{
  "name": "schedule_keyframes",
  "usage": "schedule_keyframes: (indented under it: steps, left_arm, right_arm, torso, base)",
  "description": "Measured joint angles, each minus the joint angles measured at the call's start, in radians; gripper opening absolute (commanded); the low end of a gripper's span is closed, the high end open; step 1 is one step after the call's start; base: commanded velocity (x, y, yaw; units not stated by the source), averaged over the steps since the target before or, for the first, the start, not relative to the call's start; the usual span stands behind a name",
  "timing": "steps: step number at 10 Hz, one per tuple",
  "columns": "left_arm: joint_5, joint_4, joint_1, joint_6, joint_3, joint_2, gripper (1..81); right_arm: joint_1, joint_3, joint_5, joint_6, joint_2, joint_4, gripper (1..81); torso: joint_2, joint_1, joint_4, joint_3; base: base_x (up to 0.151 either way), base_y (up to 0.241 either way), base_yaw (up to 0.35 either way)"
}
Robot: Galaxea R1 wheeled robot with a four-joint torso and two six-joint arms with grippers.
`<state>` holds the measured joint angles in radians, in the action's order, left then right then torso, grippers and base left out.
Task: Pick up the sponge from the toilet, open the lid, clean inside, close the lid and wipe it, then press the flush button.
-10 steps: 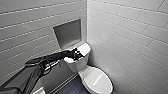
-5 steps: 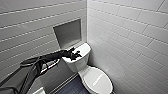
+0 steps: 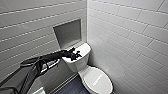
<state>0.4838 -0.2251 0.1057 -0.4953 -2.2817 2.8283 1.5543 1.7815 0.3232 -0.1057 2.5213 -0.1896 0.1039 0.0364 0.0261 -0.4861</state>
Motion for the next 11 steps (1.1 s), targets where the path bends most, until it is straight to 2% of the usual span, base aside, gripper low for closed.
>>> schedule_keyframes:
  steps: [2,11]
  left_arm:
    - [-0.001,0.000,0.000,0.000,0.000,0.000,81.1]
    - [-0.007,-0.002,-0.009,-0.001,0.001,-0.003,81.1]
  right_arm:
    - [0.000,0.000,0.000,0.000,-0.001,0.000,1.0]
    - [0.000,0.000,0.002,0.000,-0.001,0.000,1.0]
  torso:
    - [0.000,0.000,0.000,0.000]
    - [-0.001,0.000,0.000,-0.001]
  base:
    - [0.000,0.000,0.000]
    - [0.085,0.000,0.000]
